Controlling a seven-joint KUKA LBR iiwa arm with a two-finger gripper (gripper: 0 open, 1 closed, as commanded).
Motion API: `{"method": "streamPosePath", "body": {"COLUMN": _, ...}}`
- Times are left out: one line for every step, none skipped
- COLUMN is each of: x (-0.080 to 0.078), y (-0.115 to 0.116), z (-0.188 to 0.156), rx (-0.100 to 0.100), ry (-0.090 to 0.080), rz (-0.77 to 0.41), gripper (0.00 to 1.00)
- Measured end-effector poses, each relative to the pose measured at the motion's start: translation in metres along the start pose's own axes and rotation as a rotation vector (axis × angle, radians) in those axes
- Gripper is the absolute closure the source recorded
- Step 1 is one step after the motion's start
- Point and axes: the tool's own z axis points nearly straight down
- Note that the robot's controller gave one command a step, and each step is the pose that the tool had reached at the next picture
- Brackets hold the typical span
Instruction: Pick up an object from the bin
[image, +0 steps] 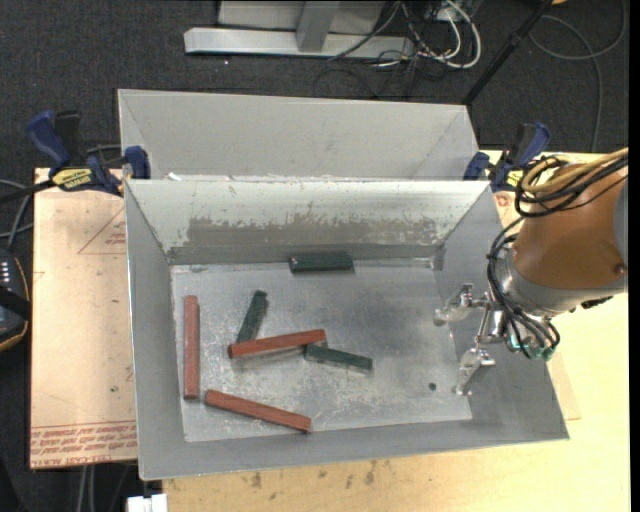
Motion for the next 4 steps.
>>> {"method": "streamPosePath", "body": {"x": -0.002, "y": 0.0, "z": -0.004, "rx": 0.001, "ry": -0.007, "rz": -0.003, "gripper": 0.0}}
{"method": "streamPosePath", "body": {"x": -0.014, "y": 0.028, "z": 0.036, "rx": 0.005, "ry": -0.017, "rz": -0.019, "gripper": 0.0}}
{"method": "streamPosePath", "body": {"x": -0.026, "y": 0.069, "z": 0.056, "rx": -0.001, "ry": 0.005, "rz": -0.023, "gripper": 0.0}}
{"method": "streamPosePath", "body": {"x": -0.054, "y": 0.084, "z": 0.05, "rx": 0.002, "ry": -0.018, "rz": -0.086, "gripper": 0.0}}
